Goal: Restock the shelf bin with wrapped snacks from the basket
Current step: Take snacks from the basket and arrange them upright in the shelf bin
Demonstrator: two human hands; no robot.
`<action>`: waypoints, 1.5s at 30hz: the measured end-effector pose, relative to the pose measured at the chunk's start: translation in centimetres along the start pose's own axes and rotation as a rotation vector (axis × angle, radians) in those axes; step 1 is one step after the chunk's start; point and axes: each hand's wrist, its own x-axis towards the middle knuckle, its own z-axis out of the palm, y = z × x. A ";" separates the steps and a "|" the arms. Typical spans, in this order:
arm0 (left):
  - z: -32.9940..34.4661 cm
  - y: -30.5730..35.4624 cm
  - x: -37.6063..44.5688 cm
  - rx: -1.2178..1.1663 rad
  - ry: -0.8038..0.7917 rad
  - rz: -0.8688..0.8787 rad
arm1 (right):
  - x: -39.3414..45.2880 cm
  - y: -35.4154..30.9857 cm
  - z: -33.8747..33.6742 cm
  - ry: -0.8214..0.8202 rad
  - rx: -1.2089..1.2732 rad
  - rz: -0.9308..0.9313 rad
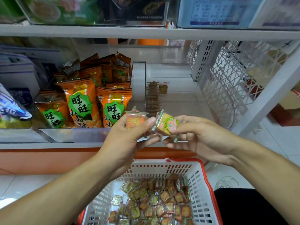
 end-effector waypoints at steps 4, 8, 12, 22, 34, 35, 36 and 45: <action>-0.1 0.2 -0.1 0.026 -0.041 0.026 | 0.1 0.4 0.0 0.029 -0.239 -0.073; -0.1 0.1 0.1 0.055 -0.023 0.034 | 0.1 0.7 -0.3 0.014 -0.354 -0.111; -0.3 0.0 0.3 -0.014 0.005 0.023 | 0.2 0.6 -0.5 -0.066 -0.247 -0.075; -0.5 0.2 0.7 -0.028 0.029 0.029 | 0.7 0.4 -1.0 -0.098 -0.282 -0.057; 0.6 0.3 1.2 0.053 0.070 0.096 | 3.0 -1.9 -0.7 0.039 -0.104 -0.128; 0.5 0.4 1.3 0.044 0.072 0.101 | 3.0 -1.7 -0.6 0.038 -0.089 -0.134; 0.5 0.4 1.3 0.036 0.080 0.111 | 3.0 -1.6 -0.5 0.031 -0.096 -0.129; -0.4 0.4 2.0 0.062 0.133 0.169 | 2.5 -1.2 -1.2 0.068 -0.187 -0.086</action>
